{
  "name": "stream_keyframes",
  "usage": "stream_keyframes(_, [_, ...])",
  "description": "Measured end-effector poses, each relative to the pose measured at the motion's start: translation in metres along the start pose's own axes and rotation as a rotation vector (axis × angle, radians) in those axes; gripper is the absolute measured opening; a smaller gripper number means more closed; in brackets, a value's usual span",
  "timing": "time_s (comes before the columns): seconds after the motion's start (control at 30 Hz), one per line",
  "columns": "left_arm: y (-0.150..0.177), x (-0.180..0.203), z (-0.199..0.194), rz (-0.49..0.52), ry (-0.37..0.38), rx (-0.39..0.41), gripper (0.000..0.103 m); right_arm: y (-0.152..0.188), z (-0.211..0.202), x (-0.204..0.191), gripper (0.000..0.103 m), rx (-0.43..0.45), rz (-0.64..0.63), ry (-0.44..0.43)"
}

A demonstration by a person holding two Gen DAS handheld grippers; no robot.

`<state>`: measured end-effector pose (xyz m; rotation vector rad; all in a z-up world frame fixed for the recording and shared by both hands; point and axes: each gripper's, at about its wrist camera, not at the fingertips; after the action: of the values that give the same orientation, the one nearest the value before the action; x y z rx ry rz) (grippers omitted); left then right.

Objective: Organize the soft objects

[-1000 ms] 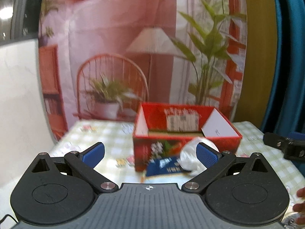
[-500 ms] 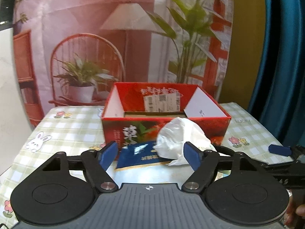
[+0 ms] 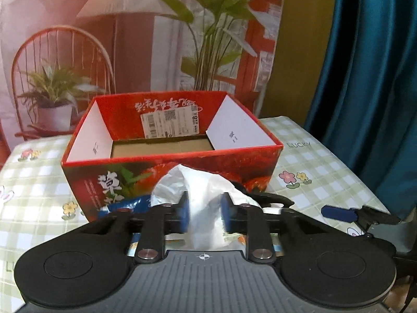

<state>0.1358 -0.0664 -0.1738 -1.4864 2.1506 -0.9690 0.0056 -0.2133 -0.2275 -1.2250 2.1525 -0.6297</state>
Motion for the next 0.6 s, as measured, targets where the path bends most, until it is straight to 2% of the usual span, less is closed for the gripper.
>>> stream_keyframes(0.07, [0.001,-0.004,0.002,-0.019,0.006,0.003,0.021,0.001,0.005,0.004,0.099,-0.016,0.017,-0.009])
stream_keyframes(0.2, [0.004,-0.011,0.004,-0.035,-0.012,0.006,0.021,0.004,0.021,0.015,0.099,-0.046,0.083,-0.030])
stream_keyframes(0.37, [0.008,-0.022,0.006,-0.076,-0.016,-0.005,0.023,0.003,0.030,0.023,0.099,-0.046,0.110,-0.053])
stream_keyframes(0.6, [0.009,-0.029,0.005,-0.105,-0.016,0.005,0.026,-0.003,0.041,0.031,0.098,-0.030,0.124,-0.132])
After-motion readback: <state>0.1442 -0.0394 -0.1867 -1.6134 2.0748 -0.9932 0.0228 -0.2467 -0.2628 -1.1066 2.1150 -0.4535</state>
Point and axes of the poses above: each gripper's, at about its wrist camera, not at the fingertips, and z roughly the way its jaws point, x to its right, y to its underside, and after that the axes turned 9 degrees about -x, right-handed
